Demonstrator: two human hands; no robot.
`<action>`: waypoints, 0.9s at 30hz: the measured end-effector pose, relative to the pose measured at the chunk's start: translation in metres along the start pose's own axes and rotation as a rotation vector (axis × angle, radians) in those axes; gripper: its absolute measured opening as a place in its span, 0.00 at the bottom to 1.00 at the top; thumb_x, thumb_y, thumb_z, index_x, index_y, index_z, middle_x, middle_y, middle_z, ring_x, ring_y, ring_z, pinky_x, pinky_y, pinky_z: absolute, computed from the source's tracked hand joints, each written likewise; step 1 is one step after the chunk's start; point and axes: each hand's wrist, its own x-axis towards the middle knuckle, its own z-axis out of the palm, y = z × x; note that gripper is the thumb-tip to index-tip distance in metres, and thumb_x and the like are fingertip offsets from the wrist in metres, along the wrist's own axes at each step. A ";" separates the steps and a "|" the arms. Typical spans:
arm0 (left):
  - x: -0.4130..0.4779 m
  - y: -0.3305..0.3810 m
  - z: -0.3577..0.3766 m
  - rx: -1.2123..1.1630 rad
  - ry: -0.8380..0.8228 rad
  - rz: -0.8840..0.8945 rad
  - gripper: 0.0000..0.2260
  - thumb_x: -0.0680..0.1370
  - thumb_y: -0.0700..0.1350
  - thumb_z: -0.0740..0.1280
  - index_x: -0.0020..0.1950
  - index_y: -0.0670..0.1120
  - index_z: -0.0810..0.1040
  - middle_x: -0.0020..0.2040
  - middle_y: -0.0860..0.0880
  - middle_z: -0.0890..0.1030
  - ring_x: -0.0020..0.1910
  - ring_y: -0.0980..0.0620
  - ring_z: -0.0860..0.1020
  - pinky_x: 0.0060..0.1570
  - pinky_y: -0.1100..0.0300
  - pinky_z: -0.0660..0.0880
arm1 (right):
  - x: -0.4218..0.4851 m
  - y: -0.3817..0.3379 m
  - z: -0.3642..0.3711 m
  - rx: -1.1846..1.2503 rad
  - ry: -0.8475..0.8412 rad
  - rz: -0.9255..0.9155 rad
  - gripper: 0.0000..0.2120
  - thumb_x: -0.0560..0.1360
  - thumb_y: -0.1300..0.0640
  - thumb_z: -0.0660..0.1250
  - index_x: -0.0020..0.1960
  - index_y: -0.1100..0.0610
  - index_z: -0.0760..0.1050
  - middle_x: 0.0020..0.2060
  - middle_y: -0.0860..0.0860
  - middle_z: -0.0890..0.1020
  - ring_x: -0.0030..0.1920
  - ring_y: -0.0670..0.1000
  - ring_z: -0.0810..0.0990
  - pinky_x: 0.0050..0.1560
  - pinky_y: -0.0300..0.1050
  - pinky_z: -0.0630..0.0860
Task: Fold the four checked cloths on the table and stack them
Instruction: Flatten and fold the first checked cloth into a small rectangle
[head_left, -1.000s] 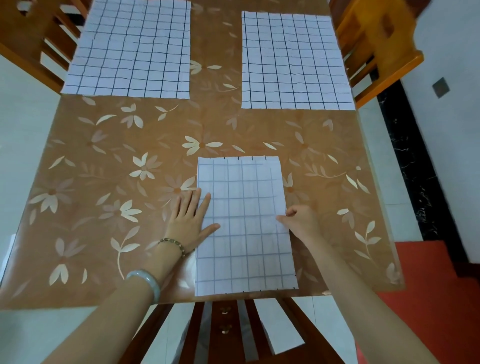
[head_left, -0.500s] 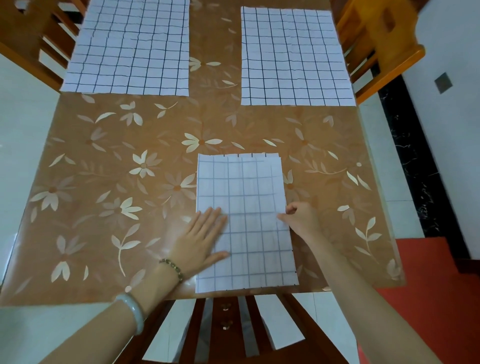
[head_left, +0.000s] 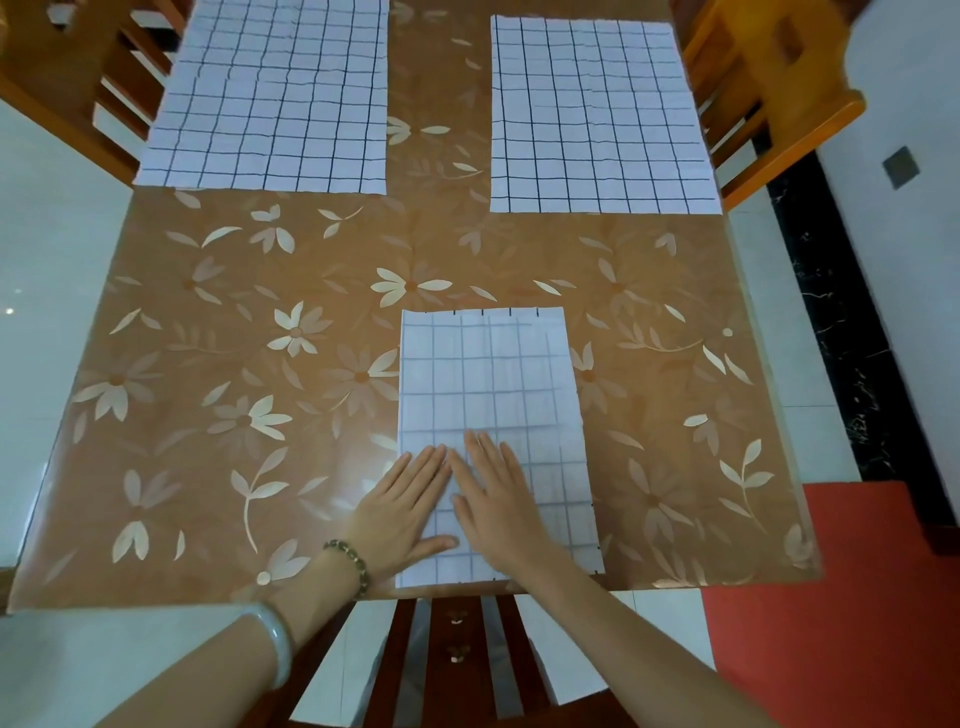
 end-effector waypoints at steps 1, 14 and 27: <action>-0.001 -0.001 0.001 0.003 -0.009 0.002 0.39 0.78 0.68 0.49 0.75 0.37 0.59 0.76 0.39 0.58 0.75 0.42 0.58 0.72 0.47 0.55 | -0.003 0.002 0.006 -0.021 -0.031 -0.001 0.25 0.82 0.48 0.49 0.76 0.57 0.56 0.76 0.58 0.59 0.76 0.57 0.55 0.74 0.60 0.54; -0.002 0.000 0.000 -0.045 -0.083 -0.036 0.48 0.71 0.77 0.49 0.77 0.41 0.56 0.76 0.38 0.56 0.75 0.39 0.56 0.70 0.44 0.54 | -0.050 0.087 -0.018 -0.164 -0.073 0.271 0.33 0.80 0.38 0.45 0.76 0.58 0.57 0.75 0.57 0.59 0.75 0.58 0.58 0.71 0.60 0.56; 0.082 -0.035 -0.030 -0.051 0.051 -0.287 0.28 0.81 0.55 0.46 0.74 0.38 0.64 0.74 0.41 0.65 0.74 0.44 0.62 0.72 0.46 0.52 | 0.091 0.031 -0.008 -0.046 -0.012 0.151 0.25 0.80 0.51 0.46 0.73 0.60 0.64 0.73 0.59 0.66 0.74 0.58 0.62 0.68 0.60 0.66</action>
